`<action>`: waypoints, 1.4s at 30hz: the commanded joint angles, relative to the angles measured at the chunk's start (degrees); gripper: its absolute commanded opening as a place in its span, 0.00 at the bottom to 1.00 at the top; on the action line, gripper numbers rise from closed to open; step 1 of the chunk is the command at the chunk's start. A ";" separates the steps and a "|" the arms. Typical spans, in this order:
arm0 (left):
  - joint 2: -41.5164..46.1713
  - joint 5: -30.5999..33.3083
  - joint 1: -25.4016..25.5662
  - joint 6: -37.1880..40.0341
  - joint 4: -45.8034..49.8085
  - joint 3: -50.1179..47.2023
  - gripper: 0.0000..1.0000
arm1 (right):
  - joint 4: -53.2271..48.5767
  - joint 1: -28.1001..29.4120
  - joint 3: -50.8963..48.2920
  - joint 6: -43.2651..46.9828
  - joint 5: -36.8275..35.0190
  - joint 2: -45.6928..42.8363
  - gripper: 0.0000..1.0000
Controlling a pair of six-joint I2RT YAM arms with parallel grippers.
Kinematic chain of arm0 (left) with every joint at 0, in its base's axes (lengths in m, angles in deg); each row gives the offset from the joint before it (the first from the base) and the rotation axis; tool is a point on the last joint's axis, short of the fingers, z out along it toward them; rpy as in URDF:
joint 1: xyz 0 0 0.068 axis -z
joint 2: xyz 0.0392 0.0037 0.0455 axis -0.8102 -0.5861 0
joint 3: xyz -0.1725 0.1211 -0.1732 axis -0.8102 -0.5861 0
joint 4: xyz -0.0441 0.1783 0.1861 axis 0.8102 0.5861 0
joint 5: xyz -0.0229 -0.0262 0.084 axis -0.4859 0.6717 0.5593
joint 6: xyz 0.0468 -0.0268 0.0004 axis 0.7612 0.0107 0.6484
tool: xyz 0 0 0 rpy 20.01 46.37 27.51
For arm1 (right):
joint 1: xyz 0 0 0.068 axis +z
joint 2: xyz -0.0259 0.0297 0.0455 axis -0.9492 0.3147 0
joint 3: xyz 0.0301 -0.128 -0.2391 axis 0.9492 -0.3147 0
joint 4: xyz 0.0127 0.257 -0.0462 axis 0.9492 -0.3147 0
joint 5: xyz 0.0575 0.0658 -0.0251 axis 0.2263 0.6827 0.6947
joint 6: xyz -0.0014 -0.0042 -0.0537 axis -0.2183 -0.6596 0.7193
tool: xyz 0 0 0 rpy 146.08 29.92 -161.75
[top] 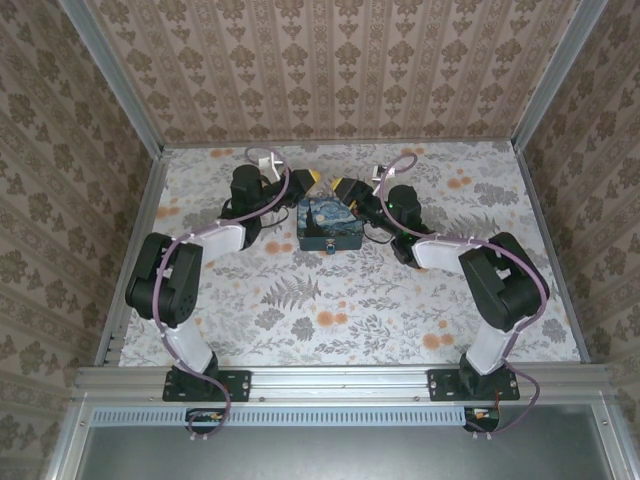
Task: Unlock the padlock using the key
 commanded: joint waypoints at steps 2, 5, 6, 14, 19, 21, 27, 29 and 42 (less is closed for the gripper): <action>-0.03 1.87 0.51 -1.88 -6.19 -0.65 0.00 | 7.99 -0.37 2.80 -3.89 2.58 2.68 0.51; -0.07 1.96 0.68 -2.18 -6.39 -0.74 0.00 | 9.07 -0.39 3.88 -4.76 3.07 4.35 0.48; -0.10 1.96 0.68 -2.25 -6.40 -0.78 0.00 | 9.58 -0.39 4.21 -5.18 3.13 4.92 0.47; -0.19 2.21 1.13 -2.54 -6.57 -0.70 0.00 | 12.74 -0.21 6.25 -7.85 4.42 8.00 0.37; -0.28 2.41 1.21 -2.30 -6.31 -0.45 0.00 | 14.51 0.17 6.13 -8.82 4.77 9.05 0.34; -0.38 2.41 1.23 -2.19 -6.22 -0.36 0.00 | 15.26 0.32 6.00 -9.08 4.85 9.24 0.35; -0.46 2.49 1.12 -2.27 -6.40 -0.54 0.00 | 15.06 1.04 6.20 -9.17 5.21 9.43 0.35; -0.46 2.58 1.30 -2.26 -6.40 -0.58 0.00 | 14.76 1.31 6.44 -9.17 5.24 9.76 0.35; -0.39 2.74 1.36 -1.84 -5.96 -0.65 0.00 | 15.88 2.23 7.18 -9.43 5.48 11.02 0.30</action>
